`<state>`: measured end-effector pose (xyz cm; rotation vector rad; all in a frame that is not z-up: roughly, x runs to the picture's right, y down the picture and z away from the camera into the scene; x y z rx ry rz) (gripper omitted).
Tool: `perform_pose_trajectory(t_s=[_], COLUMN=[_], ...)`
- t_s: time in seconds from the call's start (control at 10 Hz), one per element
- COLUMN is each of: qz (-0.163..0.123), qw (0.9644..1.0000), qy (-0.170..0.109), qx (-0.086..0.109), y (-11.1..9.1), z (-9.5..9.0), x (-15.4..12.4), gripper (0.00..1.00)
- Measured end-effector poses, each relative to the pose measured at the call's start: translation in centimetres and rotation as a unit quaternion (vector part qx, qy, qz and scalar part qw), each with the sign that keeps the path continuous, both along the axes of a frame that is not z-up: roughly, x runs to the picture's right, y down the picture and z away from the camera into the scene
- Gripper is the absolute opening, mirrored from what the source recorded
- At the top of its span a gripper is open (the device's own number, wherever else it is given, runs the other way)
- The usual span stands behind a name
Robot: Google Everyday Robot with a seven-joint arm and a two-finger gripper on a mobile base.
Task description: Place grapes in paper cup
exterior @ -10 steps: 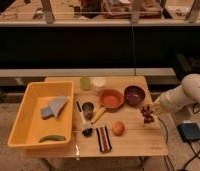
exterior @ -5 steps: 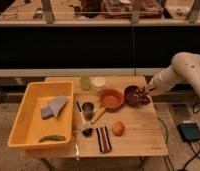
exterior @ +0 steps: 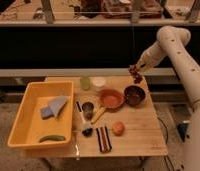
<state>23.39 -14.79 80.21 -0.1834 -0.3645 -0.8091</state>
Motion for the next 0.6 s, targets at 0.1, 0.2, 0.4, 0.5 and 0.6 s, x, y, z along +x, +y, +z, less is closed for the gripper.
perform_pose_trajectory(t_s=[0.1,0.2,0.4,0.5,0.6], qz=[-0.004,-0.010,-0.008,-0.011,-0.016], qw=[0.9999,0.9996,0.9985,0.9975,0.9961], qy=[-0.007,-0.020,-0.041,-0.057,-0.074], qx=[0.008,0.019,0.035,0.041,0.046], y=[-1.6,-3.3,-4.0,-3.6,-2.6], z=[0.4,1.1,2.1,2.3,2.1], x=[-1.7,-4.8,-8.5,-10.5,-12.5], gripper=[0.00,0.00,0.00,0.00,0.00])
